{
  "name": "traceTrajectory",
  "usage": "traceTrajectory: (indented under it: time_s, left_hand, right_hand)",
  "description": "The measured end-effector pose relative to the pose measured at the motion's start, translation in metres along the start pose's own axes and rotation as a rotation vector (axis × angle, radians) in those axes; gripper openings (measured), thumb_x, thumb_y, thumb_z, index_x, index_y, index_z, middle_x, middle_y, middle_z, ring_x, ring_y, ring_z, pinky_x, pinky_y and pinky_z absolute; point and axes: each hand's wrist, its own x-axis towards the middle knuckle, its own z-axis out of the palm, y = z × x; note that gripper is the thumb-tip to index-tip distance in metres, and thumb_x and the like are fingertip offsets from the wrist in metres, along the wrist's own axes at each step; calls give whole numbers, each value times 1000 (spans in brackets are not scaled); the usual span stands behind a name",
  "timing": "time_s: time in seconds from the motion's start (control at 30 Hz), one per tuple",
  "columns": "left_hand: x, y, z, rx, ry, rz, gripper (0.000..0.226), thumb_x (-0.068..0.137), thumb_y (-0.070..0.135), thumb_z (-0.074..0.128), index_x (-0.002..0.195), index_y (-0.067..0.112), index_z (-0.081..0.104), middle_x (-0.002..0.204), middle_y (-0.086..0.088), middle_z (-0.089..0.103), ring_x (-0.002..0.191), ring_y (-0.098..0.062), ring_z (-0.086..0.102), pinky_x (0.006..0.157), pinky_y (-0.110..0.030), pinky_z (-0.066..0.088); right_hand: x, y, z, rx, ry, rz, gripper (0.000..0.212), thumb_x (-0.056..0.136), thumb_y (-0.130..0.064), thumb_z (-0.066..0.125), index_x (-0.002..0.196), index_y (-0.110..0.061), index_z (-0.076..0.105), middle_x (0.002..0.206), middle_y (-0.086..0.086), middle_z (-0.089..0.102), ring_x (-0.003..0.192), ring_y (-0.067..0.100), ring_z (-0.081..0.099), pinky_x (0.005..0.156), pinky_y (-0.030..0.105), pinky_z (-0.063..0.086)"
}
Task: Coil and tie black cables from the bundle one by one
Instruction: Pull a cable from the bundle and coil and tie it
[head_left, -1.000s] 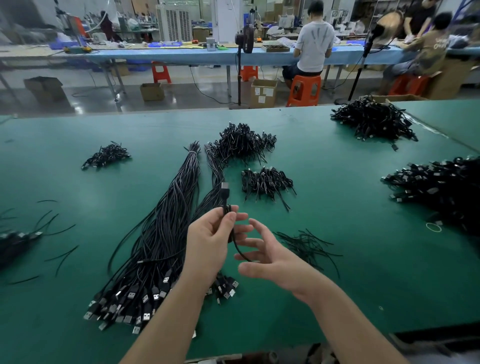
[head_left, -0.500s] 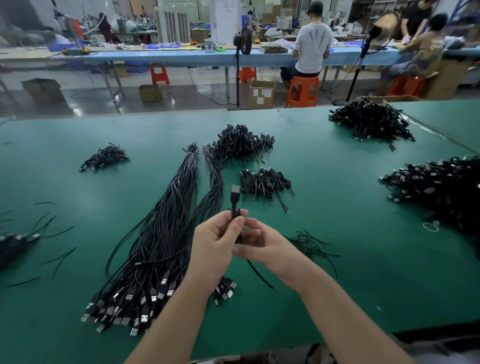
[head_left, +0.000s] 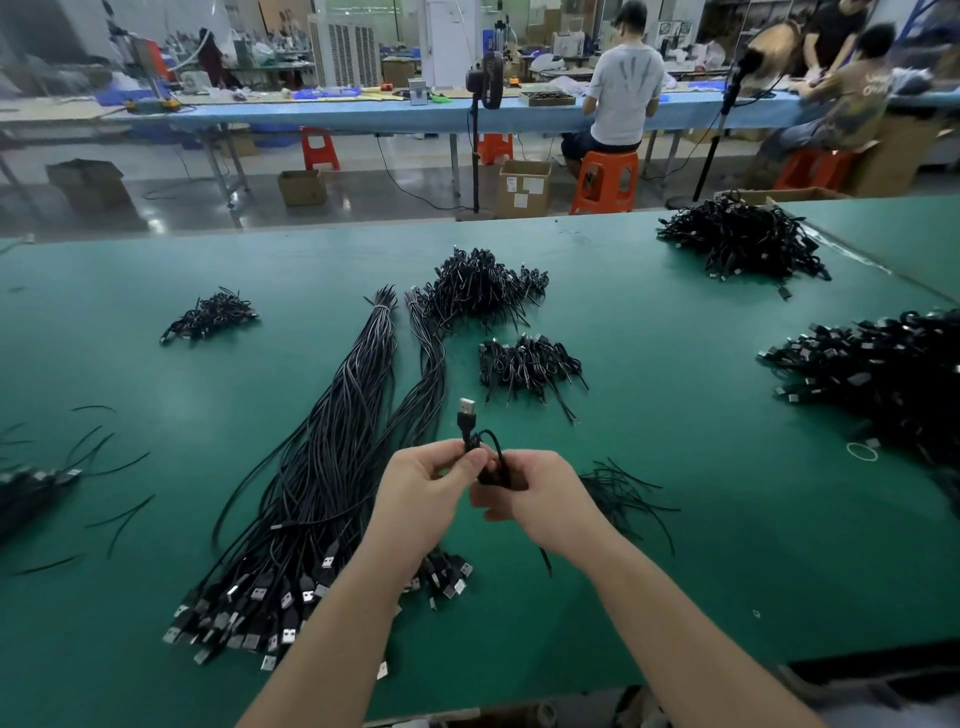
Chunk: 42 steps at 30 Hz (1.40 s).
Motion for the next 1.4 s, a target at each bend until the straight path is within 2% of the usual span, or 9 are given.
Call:
traceTrajectory:
  time_s: [0.17,0.33,0.43,0.53,0.63,0.9,1.03,1.17,1.4]
  left_hand:
    - [5,6,-7,511,42,81,33,92,31,70,66,12,64,54,3,52,46,-6,39,46,-17,31]
    - [7,13,-7,685,48,93,29,87,41,74,68,22,63,58,8,61,50,-2,48,49,-13,35]
    - [8,11,-8,674,140,132,31,79,52,78,81,29,58,65,11,58,59,-2,53,57,-22,44]
    - [15,4,-11,513,5,97,33,78,55,77,97,40,55,65,8,56,55,-4,49,54,-20,44]
    - [21,-4,-15,385,-115,79,11,83,44,77,86,35,71,56,12,50,50,-5,39,49,-16,32]
    - [30,-16,-15,143,-117,-19,16,88,22,77,74,16,71,57,4,63,46,-7,44,45,-17,35]
    - [32,-21,-7,190,-69,-35,12,87,20,76,76,17,72,63,-1,72,53,-8,61,52,-18,45]
    - [34,-30,2,284,-53,-24,10,86,18,73,77,23,72,57,8,66,49,-7,51,50,-20,42]
    - [41,-37,6,499,-8,-94,15,86,23,70,71,21,68,54,10,62,45,-2,47,44,-12,35]
  right_hand:
    - [-3,6,11,-95,-14,4,10,97,-11,63,91,-13,71,83,9,74,75,19,73,73,30,61]
    - [-2,8,16,-4,16,45,15,99,-7,59,90,-7,71,75,10,69,65,19,69,70,31,61]
    - [-2,7,14,-6,39,28,15,99,-7,59,90,-5,71,78,13,72,68,23,72,71,33,62]
    - [-3,6,11,-37,-6,31,17,99,-9,58,86,-9,69,80,13,73,69,23,73,70,32,62]
    - [-3,5,9,-50,-116,32,18,101,-9,55,85,-10,64,76,8,70,66,20,71,67,30,61]
    - [-2,24,23,-107,-88,-22,25,107,-37,34,94,-34,55,64,-19,53,58,3,44,65,33,41]
    - [-3,33,32,193,-59,35,33,109,-30,31,100,-17,60,59,-15,38,53,10,38,62,38,46]
    - [0,42,34,318,-61,95,33,110,-27,33,86,-11,51,55,-15,35,47,9,36,60,32,49]
    - [8,52,39,-97,-57,29,31,108,-37,32,89,-18,48,66,-6,45,57,14,44,63,38,44]
